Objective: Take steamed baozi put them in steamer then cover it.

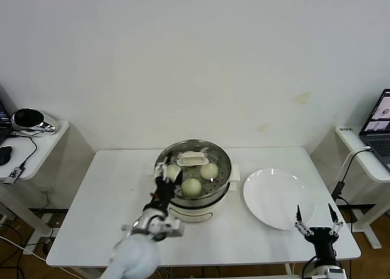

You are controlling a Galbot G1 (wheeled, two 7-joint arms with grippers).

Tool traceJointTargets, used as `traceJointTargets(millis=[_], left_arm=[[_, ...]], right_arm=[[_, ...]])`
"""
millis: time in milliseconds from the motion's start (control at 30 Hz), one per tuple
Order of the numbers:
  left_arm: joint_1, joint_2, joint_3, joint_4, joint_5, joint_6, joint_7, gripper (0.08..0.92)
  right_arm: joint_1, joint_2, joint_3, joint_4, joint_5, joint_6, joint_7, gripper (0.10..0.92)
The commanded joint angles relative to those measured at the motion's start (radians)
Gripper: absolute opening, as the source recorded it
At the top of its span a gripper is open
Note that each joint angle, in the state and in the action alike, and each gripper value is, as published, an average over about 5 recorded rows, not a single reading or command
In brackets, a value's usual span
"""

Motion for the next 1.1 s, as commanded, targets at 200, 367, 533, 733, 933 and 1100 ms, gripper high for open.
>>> traceJointTargets(millis=[200, 367, 533, 733, 933, 1100], left_arm=[[0.709, -0.028, -0.463, -0.225, -1.32, -0.366, -0.352, 0.822], [0.764, -0.054, -0.474, -0.165, -1.344, -0.45, -0.378, 0.823], [0.783, -0.083, -0.459, -0.053, -1.294, -0.518, -0.314, 0.823], [0.781, -0.105, -0.469, 0.009, -1.307, -0.533, -0.258, 0.823], [0.77, -0.11, -0.473, 0.021, -1.266, -0.538, -0.246, 0.823], [0.76, -0.109, -0.469, 0.029, -1.255, -0.534, -0.245, 0.823]], right_arm=[[-0.075, -0.108, -0.157, 0.011, 0.146, -0.039, -0.067, 0.823], [-0.128, -0.139, -0.239, 0.03, 0.173, -0.066, -0.09, 0.823], [-0.15, -0.133, -0.291, 0.033, 0.157, -0.075, -0.098, 0.823], [-0.163, -0.121, -0.33, 0.041, 0.168, -0.09, -0.105, 0.823], [-0.176, -0.114, -0.338, 0.055, 0.162, -0.101, -0.096, 0.823], [-0.191, -0.114, -0.334, 0.061, 0.143, -0.101, -0.086, 0.823]])
